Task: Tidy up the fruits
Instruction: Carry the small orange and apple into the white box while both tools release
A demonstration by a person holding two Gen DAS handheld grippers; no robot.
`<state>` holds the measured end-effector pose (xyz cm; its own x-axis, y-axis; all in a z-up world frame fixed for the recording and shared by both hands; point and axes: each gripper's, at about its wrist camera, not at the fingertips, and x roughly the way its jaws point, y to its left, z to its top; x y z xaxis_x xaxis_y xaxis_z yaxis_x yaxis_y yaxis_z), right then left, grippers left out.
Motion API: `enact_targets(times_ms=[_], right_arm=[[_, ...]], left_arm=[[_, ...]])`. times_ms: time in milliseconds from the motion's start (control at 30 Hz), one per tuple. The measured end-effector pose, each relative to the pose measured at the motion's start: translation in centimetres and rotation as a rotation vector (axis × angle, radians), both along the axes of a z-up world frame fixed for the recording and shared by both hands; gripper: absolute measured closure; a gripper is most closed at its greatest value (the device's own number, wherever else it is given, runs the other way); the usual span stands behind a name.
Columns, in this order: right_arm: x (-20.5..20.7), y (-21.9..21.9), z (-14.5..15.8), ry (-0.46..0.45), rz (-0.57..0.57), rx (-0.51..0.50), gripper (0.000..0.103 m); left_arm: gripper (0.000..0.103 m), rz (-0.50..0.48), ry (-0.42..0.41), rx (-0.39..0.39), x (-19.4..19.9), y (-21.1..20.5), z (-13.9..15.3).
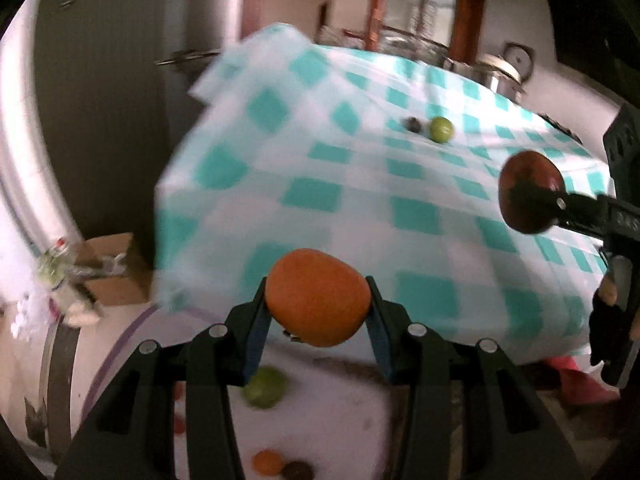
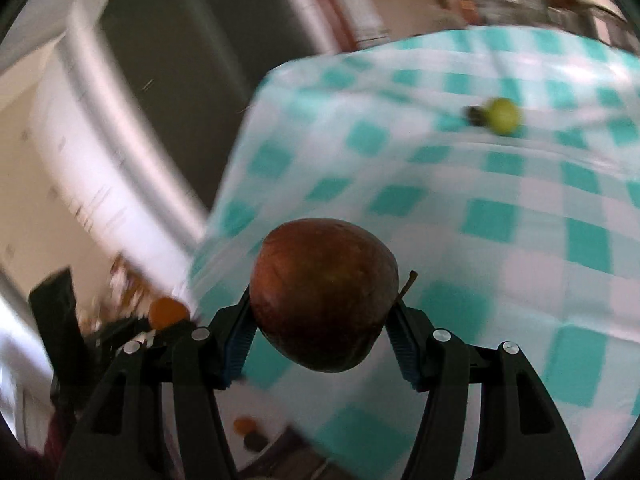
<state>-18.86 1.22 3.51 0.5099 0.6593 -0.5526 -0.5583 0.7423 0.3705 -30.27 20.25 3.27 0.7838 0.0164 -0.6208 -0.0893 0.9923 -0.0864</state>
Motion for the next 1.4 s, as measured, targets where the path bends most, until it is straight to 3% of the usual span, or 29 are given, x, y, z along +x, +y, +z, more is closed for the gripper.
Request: enact_targets(times_ms=[100,300,400,567,767,900,1000,1333,1367,1400], right_arm=[[-1.6,3.7,-0.5,-0.019,0.115,-0.058,0.043],[-6.3,10.9,-3.6,-0.035,0.380,-0.245,0.043],[-8.9,14.5,-5.9,-0.032,0.502,-0.371,0.044],[-10.0,18.8,-10.3,-0.016,0.601,-0.586,0.044],[-9.9,22.7,-16.9,0.044,0.667,-0.826,0.044],[-10.8,24.1,-19.9,0.055,0.704,-0.947,0.044],[-10.6,24.9,-21.3,0.071,0.708,-1.006,0.044],[-10.1,24.7,-24.5,0.129,0.668,-1.102,0.044],[-10.1,24.6,-24.6,0.132,0.666,-1.102,0.044],[-10.1,24.3,-24.4,0.134,0.664,-1.100,0.044]], left_arm=[[0.058,0.058,-0.001,-0.018,-2.6,3.4,-1.1],[0.058,0.121,0.133,0.058,-4.5,6.8,-5.4],[0.058,0.134,0.202,0.031,-4.6,8.4,-8.0],[0.058,0.159,0.320,-0.041,-5.0,10.2,-12.1],[0.058,0.181,0.432,-0.096,-5.7,10.8,-15.9],[0.058,0.210,0.532,-0.081,-5.4,11.1,-18.4],[0.058,0.220,0.603,-0.094,-5.1,11.3,-20.2],[0.057,0.245,0.689,-0.071,-4.9,10.9,-21.2],[0.054,0.246,0.691,-0.070,-4.9,10.9,-21.2],[0.046,0.245,0.686,-0.071,-4.9,10.9,-21.1]])
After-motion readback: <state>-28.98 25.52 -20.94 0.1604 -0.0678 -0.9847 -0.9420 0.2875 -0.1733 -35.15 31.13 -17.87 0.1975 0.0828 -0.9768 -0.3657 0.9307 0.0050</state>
